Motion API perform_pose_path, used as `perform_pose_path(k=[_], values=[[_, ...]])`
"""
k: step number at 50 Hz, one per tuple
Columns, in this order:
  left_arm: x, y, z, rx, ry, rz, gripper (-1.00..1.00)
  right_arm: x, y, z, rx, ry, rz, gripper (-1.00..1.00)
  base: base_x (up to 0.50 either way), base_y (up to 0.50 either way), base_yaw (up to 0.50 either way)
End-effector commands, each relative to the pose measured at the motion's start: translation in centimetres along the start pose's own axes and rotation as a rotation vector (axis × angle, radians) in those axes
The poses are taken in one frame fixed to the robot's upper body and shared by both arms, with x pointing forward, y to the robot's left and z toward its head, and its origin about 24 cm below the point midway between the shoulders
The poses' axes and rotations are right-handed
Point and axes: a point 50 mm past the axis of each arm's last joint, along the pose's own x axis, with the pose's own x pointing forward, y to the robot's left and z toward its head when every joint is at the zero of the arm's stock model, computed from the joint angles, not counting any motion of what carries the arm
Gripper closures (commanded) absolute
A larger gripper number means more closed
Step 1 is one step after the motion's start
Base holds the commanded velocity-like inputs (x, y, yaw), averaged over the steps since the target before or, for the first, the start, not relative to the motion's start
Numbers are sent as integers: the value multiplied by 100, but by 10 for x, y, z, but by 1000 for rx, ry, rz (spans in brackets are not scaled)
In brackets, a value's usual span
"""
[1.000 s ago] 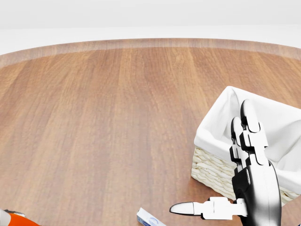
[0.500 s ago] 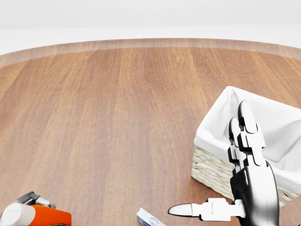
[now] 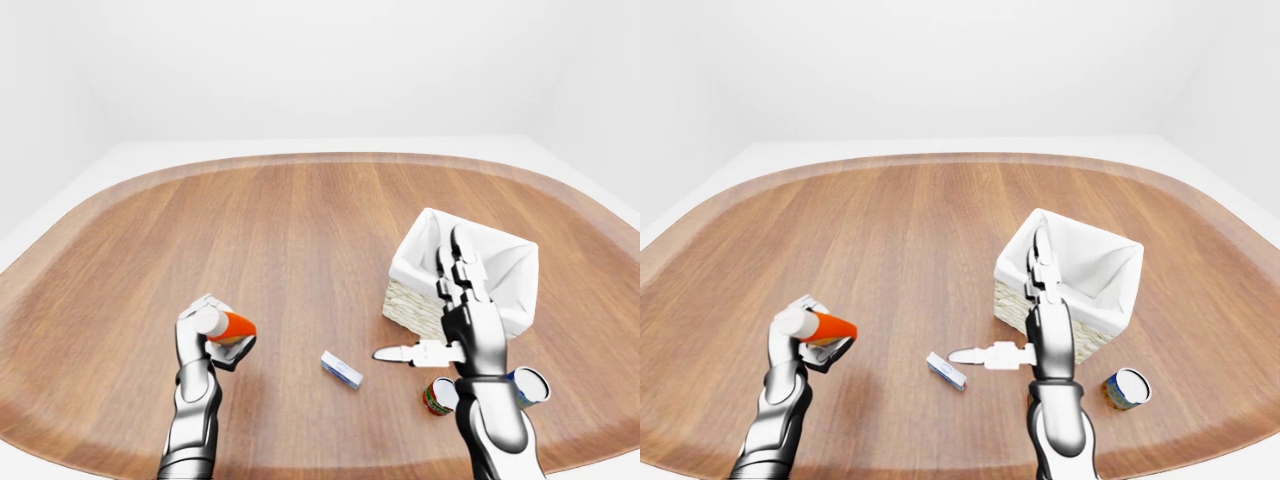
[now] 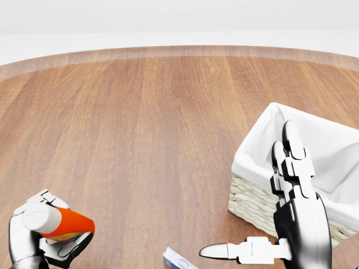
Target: Pick up the ketchup, and put it in the basket.
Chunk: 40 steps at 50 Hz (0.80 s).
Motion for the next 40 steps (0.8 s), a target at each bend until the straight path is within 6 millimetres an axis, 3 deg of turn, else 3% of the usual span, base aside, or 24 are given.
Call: perform_pose_path(k=[1, 7, 15, 20, 26, 32, 40], values=[[6, -21, 29, -62, -98, 25, 95, 0, 1, -1, 0, 3, 3, -100, 0, 0, 0], [7, -40, 49, -130, -160, 3, 95, 0, 0, 0, 1, 1, 1, -100, 0, 0, 0], [2, -61, 98, -286, -308, -47, 95, 0, 1, -1, 1, 5, 5, -100, 0, 0, 0], [8, -77, 139, -387, -403, -84, 95, 1, 1, -1, 3, 2, 4, -100, 0, 0, 0], [7, -95, 168, -360, -447, -178, 95, 1, 0, 0, 3, 0, 3, -100, 0, 0, 0], [10, -116, 162, -178, -504, -220, 95, 0, -1, 1, 4, -5, 0, -100, 0, 0, 0], [20, -132, 152, -83, -470, -227, 95, 1, 0, -1, 3, 3, 2, -100, 0, 0, 0]])
